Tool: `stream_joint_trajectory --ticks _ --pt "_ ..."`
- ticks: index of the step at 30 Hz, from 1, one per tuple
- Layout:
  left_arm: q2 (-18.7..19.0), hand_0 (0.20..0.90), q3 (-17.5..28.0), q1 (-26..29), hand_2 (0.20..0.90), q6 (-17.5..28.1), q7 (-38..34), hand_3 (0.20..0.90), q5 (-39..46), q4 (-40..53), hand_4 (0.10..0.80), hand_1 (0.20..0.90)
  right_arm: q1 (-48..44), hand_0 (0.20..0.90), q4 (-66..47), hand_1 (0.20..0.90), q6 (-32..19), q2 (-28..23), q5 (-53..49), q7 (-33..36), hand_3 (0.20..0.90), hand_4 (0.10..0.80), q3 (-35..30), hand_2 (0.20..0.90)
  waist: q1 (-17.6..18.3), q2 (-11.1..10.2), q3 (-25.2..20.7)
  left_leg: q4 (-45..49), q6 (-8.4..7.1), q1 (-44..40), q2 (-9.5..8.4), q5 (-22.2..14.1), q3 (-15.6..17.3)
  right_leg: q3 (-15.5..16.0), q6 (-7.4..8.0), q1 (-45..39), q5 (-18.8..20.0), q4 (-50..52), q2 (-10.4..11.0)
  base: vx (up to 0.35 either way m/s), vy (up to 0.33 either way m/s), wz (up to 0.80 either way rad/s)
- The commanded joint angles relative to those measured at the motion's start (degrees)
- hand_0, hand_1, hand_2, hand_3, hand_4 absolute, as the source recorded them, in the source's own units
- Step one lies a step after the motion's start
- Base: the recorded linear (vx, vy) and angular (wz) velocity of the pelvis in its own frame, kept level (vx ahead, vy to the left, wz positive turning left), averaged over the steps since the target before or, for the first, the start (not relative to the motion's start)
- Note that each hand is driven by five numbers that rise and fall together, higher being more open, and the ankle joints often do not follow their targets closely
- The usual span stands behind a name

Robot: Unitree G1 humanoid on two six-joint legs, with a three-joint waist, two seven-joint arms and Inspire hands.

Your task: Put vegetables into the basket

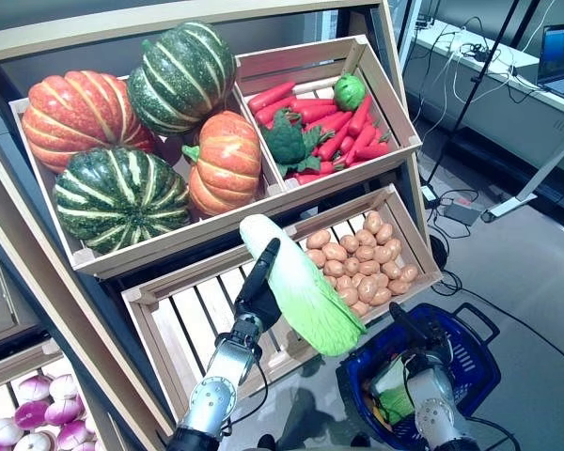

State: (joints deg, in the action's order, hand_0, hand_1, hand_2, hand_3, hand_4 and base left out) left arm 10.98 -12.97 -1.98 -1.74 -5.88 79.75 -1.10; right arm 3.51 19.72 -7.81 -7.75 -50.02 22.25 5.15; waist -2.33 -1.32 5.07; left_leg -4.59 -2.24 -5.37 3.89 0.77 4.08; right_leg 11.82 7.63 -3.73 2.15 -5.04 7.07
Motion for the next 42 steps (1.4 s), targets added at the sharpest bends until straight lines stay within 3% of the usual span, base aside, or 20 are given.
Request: stream_joint_trajectory --ticks 1,7,11,32,42 --pt "2.28 0.300 2.27 4.13 0.300 -0.66 1.88 0.300 -4.84 7.85 0.400 0.300 -2.72 0.900 -10.53 0.900 2.85 -5.15 0.85 -13.24 0.900 0.800 -1.71 0.900 -0.44 -1.96 -2.79 0.33 2.17 2.00 -2.01 1.04 -0.12 2.15 -0.45 0.15 4.74 0.85 3.02 0.000 0.000 0.00" --pt "4.98 0.300 4.04 3.93 0.300 -1.64 2.63 0.300 -11.87 7.98 0.400 0.300 -1.83 0.900 -19.38 0.900 12.43 -11.85 -2.41 -27.96 0.900 0.800 -0.12 0.900 -0.29 -2.74 -2.88 0.39 1.91 2.36 -1.94 1.27 0.14 2.29 -0.11 0.56 4.63 0.82 2.93 0.000 0.000 0.00" --pt "6.05 0.300 3.41 4.46 0.300 -0.69 3.80 0.300 -13.88 6.98 0.400 0.300 -2.31 0.900 -23.14 0.900 16.36 -15.67 -4.20 -33.98 0.900 0.800 2.15 0.900 -0.25 -3.14 -2.99 0.31 1.75 2.43 -1.85 1.39 0.39 2.36 -0.01 0.59 4.64 0.70 2.87 0.000 0.000 0.00" --pt "10.22 0.300 -0.49 5.59 0.300 2.48 5.19 0.300 -21.72 7.06 0.400 0.300 -4.07 0.900 -26.68 0.900 27.38 -23.54 2.97 -50.49 0.900 0.800 12.64 0.900 -1.49 -3.55 -3.38 -0.01 1.06 2.64 -1.62 2.11 -0.71 2.72 0.08 0.16 4.70 0.41 3.00 0.002 -0.001 0.01" --pt "11.74 0.300 -0.89 5.00 0.300 2.08 7.73 0.300 -24.01 7.02 0.400 0.300 -3.45 0.900 -25.63 0.900 27.68 -26.87 3.80 -55.00 0.900 0.800 11.69 0.900 -1.50 -3.69 -3.31 -0.13 0.77 2.68 -1.36 2.32 -0.89 2.68 0.18 0.10 4.68 0.38 2.91 0.000 0.000 0.00"
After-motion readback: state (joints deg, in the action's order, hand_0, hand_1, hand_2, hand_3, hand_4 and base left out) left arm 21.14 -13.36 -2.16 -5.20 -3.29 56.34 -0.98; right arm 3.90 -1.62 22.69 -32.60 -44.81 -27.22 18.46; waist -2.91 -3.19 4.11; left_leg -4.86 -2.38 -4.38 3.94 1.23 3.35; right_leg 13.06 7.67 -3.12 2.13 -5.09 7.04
